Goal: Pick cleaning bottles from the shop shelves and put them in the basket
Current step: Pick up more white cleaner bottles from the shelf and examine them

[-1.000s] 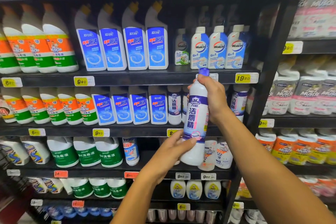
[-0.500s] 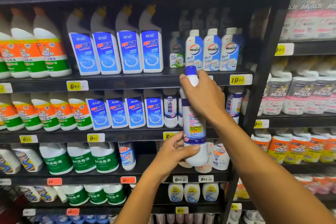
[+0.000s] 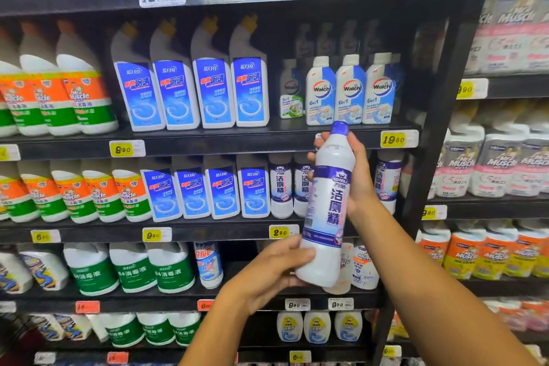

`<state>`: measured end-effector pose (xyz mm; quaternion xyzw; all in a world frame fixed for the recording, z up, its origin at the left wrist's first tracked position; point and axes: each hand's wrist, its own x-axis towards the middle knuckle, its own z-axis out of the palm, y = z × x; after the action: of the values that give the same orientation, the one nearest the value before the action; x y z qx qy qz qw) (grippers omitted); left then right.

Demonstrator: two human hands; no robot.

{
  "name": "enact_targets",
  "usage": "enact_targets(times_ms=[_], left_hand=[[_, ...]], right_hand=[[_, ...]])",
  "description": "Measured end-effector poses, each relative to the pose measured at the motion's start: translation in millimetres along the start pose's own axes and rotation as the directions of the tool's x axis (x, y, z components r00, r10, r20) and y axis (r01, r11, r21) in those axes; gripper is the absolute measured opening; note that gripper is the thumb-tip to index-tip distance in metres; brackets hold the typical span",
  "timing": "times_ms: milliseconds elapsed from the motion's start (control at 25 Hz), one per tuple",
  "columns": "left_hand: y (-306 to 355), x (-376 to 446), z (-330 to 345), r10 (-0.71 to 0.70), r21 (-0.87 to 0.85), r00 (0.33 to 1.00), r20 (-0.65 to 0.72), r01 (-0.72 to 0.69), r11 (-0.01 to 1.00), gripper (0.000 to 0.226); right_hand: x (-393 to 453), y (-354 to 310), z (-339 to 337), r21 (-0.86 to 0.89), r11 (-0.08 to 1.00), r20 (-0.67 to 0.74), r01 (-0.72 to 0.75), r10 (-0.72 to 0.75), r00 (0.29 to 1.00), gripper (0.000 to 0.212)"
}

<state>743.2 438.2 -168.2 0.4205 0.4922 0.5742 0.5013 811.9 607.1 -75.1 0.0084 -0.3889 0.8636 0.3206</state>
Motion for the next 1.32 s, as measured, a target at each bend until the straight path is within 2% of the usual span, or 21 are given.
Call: enact_targets(times_ms=[80, 200, 240, 320, 400, 480, 520, 560, 640, 680, 760, 840, 920, 1000, 1080, 1160, 1240, 1320], left_hand=[[-9, 2, 5, 0.046, 0.094, 0.999, -0.025, -0.044, 0.995, 0.042], [-19, 6, 18, 0.184, 0.304, 0.953, -0.239, -0.107, 0.947, 0.044], [-21, 6, 21, 0.245, 0.434, 0.904, -0.350, -0.075, 0.898, 0.047], [-23, 4, 26, 0.370, 0.691, 0.784, -0.498, 0.101, 0.716, 0.053], [-27, 4, 29, 0.476, 0.817, 0.720, -0.505, 0.221, 0.533, 0.062], [-30, 5, 29, 0.520, 0.843, 0.694, -0.497, 0.245, 0.480, 0.066], [-31, 6, 29, 0.507, 0.833, 0.704, -0.498, 0.227, 0.504, 0.064], [-32, 6, 27, 0.472, 0.799, 0.726, -0.501, 0.179, 0.574, 0.059], [-36, 7, 20, 0.342, 0.620, 0.797, -0.497, 0.051, 0.783, 0.044], [-37, 8, 14, 0.267, 0.493, 0.851, -0.453, -0.011, 0.870, 0.042], [-43, 10, -1, 0.187, 0.276, 0.934, -0.305, -0.102, 0.956, 0.047], [-47, 11, -15, 0.189, 0.202, 0.962, -0.199, -0.149, 0.968, 0.051], [-49, 14, -26, 0.204, 0.202, 0.968, -0.146, -0.172, 0.964, 0.049], [-47, 19, -37, 0.228, 0.266, 0.963, -0.143, -0.185, 0.946, 0.048], [-39, 25, -49, 0.265, 0.375, 0.946, -0.189, -0.179, 0.909, 0.055], [-27, 32, -61, 0.321, 0.462, 0.905, -0.280, -0.166, 0.871, 0.064], [-10, 40, -71, 0.395, 0.510, 0.846, -0.359, -0.177, 0.842, 0.068], [9, 47, -78, 0.509, 0.602, 0.780, -0.363, -0.220, 0.767, 0.068]], right_hand=[[1, 6, -8, 0.073, 0.997, 0.034, -0.011, 0.008, 0.999, 0.034], [2, 9, -17, -0.008, 1.000, 0.021, -0.027, 0.027, 0.999, 0.039], [4, 10, -19, -0.057, 0.998, 0.011, -0.032, 0.032, 0.999, 0.040], [6, 13, -22, -0.107, 0.993, -0.018, -0.054, 0.052, 0.998, 0.040], [7, 17, -23, -0.078, 0.994, -0.043, -0.074, 0.071, 0.997, 0.037], [7, 19, -25, -0.038, 0.996, -0.057, -0.078, 0.076, 0.996, 0.036], [8, 20, -25, -0.041, 0.996, -0.064, -0.083, 0.080, 0.995, 0.037], [8, 21, -26, -0.077, 0.993, -0.083, -0.089, 0.083, 0.993, 0.038], [9, 22, -27, -0.228, 0.968, -0.145, -0.107, 0.075, 0.987, 0.042], [10, 23, -27, -0.309, 0.944, -0.168, -0.115, 0.064, 0.984, 0.043], [8, 23, -25, -0.421, 0.902, -0.174, -0.090, 0.017, 0.985, 0.043], [4, 21, -21, -0.468, 0.884, -0.097, -0.023, -0.026, 0.995, 0.038], [-2, 18, -14, -0.510, 0.859, 0.023, 0.042, -0.035, 0.999, 0.035], [-10, 13, -6, -0.576, 0.810, 0.171, 0.108, -0.009, 0.985, 0.037], [-17, 3, 2, -0.618, 0.771, 0.294, 0.156, 0.042, 0.955, 0.054], [-25, -8, 9, -0.668, 0.719, 0.361, 0.194, 0.085, 0.928, 0.054], [-33, -12, 16, -0.735, 0.615, 0.443, 0.287, 0.113, 0.889, 0.049], [-38, -8, 22, -0.748, 0.541, 0.527, 0.384, 0.134, 0.839, 0.051]])
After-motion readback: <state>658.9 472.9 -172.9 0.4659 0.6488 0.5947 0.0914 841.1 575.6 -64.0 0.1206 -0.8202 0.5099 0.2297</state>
